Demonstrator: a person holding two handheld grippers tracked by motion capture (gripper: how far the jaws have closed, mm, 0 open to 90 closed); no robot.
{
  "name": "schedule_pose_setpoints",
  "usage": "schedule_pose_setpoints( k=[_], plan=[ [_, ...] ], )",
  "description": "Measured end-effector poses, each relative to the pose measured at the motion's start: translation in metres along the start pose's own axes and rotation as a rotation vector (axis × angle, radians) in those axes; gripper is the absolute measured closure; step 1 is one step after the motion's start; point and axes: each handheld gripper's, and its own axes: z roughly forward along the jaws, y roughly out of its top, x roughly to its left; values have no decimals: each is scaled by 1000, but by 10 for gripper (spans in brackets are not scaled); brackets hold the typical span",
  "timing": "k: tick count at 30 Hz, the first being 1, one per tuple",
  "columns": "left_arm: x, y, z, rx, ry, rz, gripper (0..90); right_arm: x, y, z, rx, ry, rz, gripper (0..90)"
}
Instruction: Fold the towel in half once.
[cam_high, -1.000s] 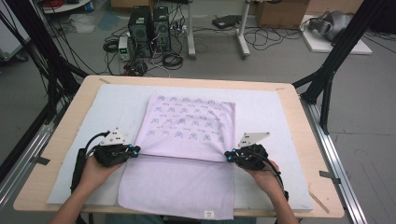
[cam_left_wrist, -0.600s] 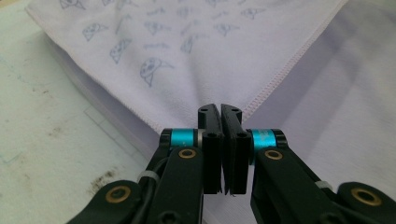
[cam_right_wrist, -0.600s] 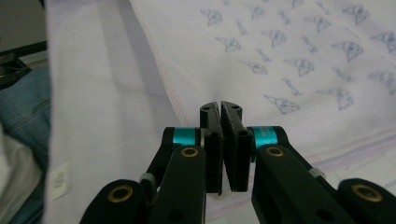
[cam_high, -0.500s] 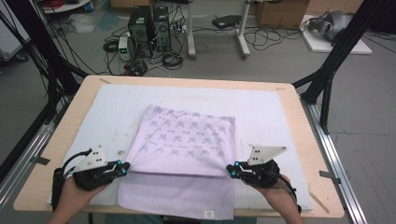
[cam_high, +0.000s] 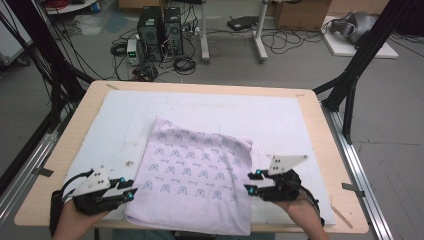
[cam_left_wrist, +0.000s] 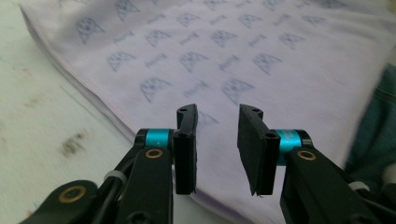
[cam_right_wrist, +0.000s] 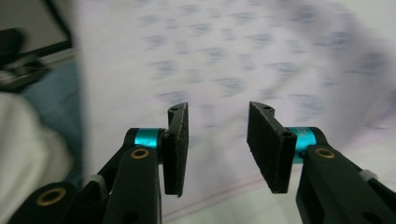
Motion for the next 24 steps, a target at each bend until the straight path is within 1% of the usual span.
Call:
schedule_pose_setpoints(
  k=[3,4,5,6,7,9,10,11,13,15,16,18,19,20,21,22,24],
  plan=[
    [19,13,17,-14,10,-22,645,-31,6,10,15,-81,48,552],
    [26,17,24,-10,19,-20,645,-41,8,13,19,-98,62,553],
    [30,18,29,-11,21,-31,645,-52,9,17,25,-108,83,553],
    [34,19,34,-4,22,-45,645,-57,10,20,33,-124,95,552],
    [38,20,39,2,27,-50,645,-63,11,23,40,-149,100,552],
    [43,19,47,11,36,-67,644,-74,13,25,30,-177,120,545],
    [44,19,50,17,36,-67,641,-77,14,26,24,-192,131,542],
    [45,19,54,23,40,-66,641,-80,16,27,12,-194,131,539],
    [47,20,60,26,47,-67,638,-83,23,32,4,-197,113,524],
    [52,21,67,31,55,-84,637,-86,30,38,16,-196,98,517],
    [54,22,70,39,61,-87,632,-88,33,41,16,-200,94,517],
    [58,20,80,75,54,-104,625,-93,35,48,22,-197,110,521],
    [60,19,84,101,44,-104,627,-96,36,51,28,-195,115,555],
    [60,17,87,130,31,-107,642,-96,36,53,33,-194,108,626],
    [60,16,88,139,28,-107,661,-96,37,56,37,-180,99,685],
    [59,15,88,140,21,-101,670,-95,37,57,44,-170,101,719],
    [56,13,87,159,14,-97,680,-90,36,61,62,-142,79,763]
  ],
)
